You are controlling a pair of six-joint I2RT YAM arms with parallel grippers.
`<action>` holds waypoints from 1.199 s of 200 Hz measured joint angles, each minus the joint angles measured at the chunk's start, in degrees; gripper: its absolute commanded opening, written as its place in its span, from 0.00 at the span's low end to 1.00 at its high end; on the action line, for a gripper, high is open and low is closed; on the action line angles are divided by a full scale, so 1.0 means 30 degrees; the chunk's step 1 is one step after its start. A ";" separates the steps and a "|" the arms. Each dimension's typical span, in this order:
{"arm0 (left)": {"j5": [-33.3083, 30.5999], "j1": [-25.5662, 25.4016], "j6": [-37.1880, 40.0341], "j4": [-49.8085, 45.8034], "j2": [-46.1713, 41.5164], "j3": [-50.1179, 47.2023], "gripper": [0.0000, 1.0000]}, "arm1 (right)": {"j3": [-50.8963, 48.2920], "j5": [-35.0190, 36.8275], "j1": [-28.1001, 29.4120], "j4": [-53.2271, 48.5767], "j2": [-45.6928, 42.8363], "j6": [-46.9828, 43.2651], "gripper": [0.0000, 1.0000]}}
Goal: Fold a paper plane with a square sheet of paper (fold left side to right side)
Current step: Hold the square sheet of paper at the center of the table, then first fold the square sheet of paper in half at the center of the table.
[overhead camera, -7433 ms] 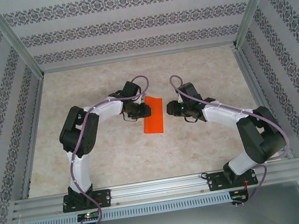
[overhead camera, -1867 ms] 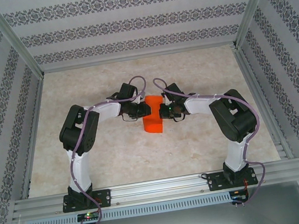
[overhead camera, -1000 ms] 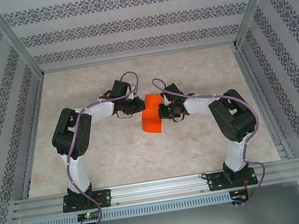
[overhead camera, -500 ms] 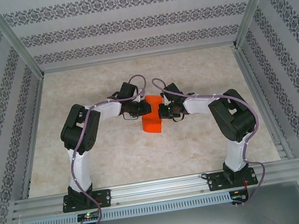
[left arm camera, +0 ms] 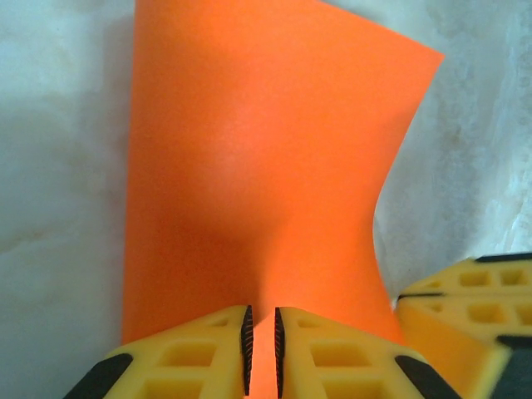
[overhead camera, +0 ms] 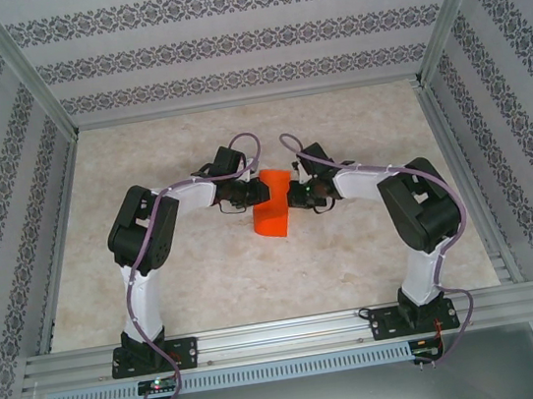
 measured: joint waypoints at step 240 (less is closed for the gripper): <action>0.0146 -0.0233 0.0474 -0.0182 -0.1566 -0.1180 0.24 | 0.5370 -0.0852 -0.0459 -0.0882 0.4386 0.0066 0.00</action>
